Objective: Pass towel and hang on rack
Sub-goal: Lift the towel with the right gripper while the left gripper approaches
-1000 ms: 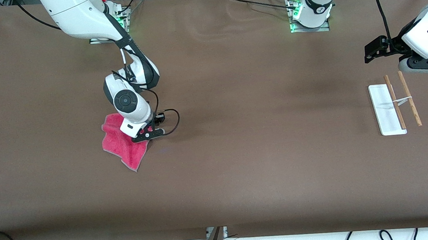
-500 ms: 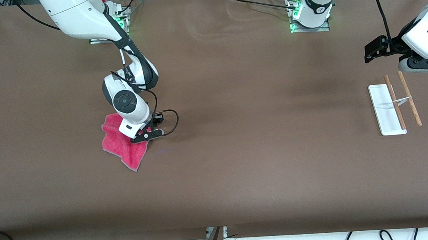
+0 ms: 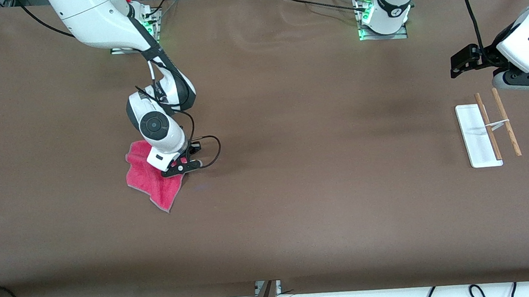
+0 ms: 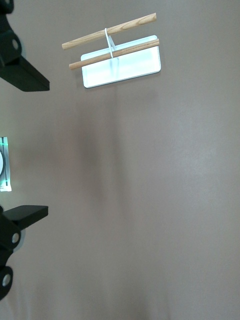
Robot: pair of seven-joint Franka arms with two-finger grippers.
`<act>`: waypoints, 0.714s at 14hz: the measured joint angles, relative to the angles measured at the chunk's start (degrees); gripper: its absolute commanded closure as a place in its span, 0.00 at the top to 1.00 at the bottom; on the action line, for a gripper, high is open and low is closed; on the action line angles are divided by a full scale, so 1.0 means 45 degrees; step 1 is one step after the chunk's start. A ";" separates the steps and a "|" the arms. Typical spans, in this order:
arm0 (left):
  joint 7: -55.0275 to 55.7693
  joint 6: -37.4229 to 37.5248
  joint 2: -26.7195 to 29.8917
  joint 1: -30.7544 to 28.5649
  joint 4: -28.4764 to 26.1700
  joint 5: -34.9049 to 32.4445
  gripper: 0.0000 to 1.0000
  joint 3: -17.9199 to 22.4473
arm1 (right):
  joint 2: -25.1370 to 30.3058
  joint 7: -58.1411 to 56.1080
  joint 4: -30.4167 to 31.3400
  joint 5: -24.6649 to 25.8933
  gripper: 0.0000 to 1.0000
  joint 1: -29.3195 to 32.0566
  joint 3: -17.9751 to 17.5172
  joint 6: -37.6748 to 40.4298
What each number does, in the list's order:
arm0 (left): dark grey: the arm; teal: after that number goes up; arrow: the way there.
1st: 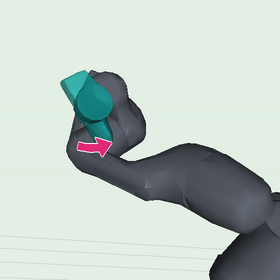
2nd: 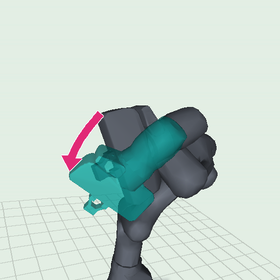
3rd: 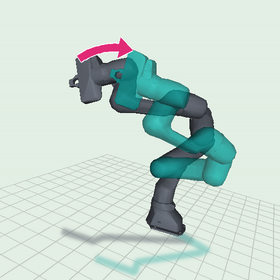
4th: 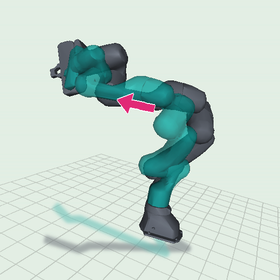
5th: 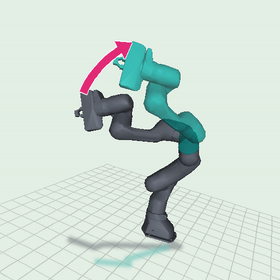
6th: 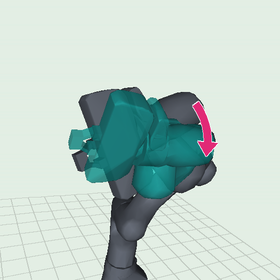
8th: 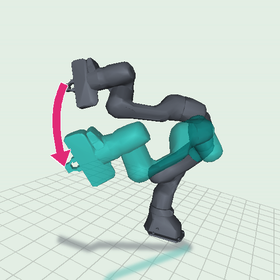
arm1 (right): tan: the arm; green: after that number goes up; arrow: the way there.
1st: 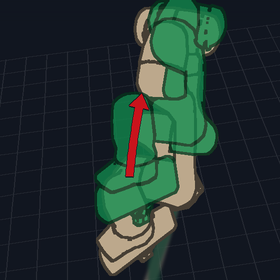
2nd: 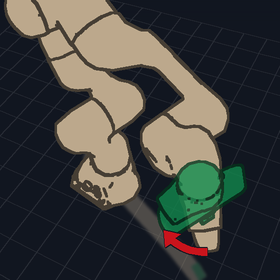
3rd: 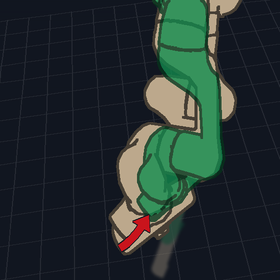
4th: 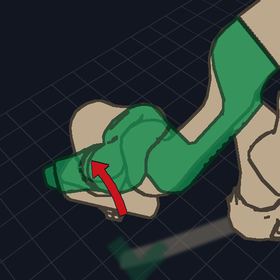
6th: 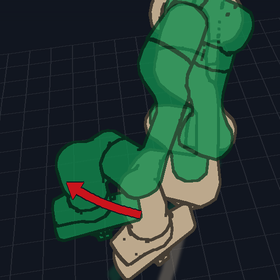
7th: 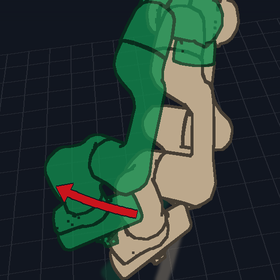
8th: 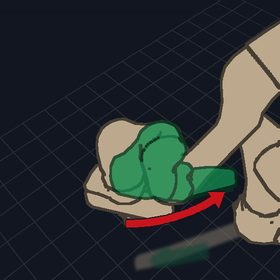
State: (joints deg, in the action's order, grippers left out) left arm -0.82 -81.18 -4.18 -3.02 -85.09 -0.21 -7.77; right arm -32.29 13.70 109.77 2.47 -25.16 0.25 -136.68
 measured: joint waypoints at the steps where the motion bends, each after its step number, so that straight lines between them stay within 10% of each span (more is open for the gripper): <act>1: 0.0000 0.0000 0.0000 0.0000 0.0000 0.0000 1.00 0.0000 | 0.0044 0.0000 -0.0074 0.0000 0.00 0.0000 0.0002 0.0082; 10: 0.0000 0.0005 0.0000 0.0000 0.0000 0.0000 1.00 0.0000 | 0.1074 0.0537 -0.6373 -0.1309 0.00 -0.0083 -0.0062 0.9123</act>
State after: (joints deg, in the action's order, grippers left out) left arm -0.82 -81.16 -4.18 -3.02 -85.09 -0.21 -7.77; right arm -27.46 16.11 81.09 -3.42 -25.53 -0.02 -95.63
